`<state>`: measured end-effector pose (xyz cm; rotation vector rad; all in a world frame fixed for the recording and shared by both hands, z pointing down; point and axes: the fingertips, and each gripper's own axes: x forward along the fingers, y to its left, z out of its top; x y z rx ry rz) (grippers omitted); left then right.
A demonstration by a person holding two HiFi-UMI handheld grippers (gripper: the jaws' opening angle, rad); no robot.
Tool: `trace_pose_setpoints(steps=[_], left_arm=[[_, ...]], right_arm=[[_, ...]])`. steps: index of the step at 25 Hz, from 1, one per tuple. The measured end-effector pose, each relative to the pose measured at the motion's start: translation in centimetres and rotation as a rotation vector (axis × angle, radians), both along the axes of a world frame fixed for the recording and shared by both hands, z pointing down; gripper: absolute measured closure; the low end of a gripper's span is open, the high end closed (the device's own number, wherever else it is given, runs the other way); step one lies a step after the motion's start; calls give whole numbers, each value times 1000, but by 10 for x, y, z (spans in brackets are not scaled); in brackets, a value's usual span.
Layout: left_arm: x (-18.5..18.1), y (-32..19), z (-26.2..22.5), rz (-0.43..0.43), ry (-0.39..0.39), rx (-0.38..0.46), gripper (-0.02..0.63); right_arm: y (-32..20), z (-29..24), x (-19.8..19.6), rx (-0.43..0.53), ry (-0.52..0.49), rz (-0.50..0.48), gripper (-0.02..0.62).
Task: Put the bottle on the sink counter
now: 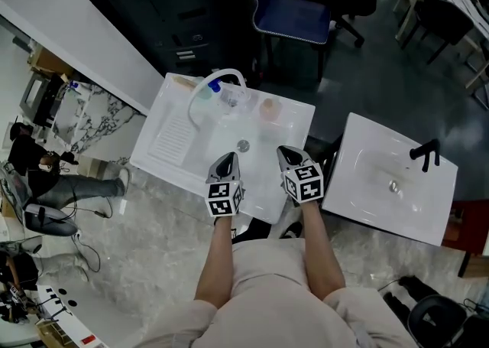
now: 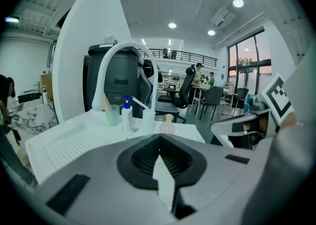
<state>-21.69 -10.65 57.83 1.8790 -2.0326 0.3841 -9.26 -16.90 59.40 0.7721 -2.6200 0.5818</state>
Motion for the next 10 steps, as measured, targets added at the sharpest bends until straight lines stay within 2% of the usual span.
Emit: trace_pose_setpoints(steps=[10], left_arm=[[-3, 5, 4, -1, 3, -5, 600]], right_arm=[[6, 1, -3, 6, 5, -5, 591]])
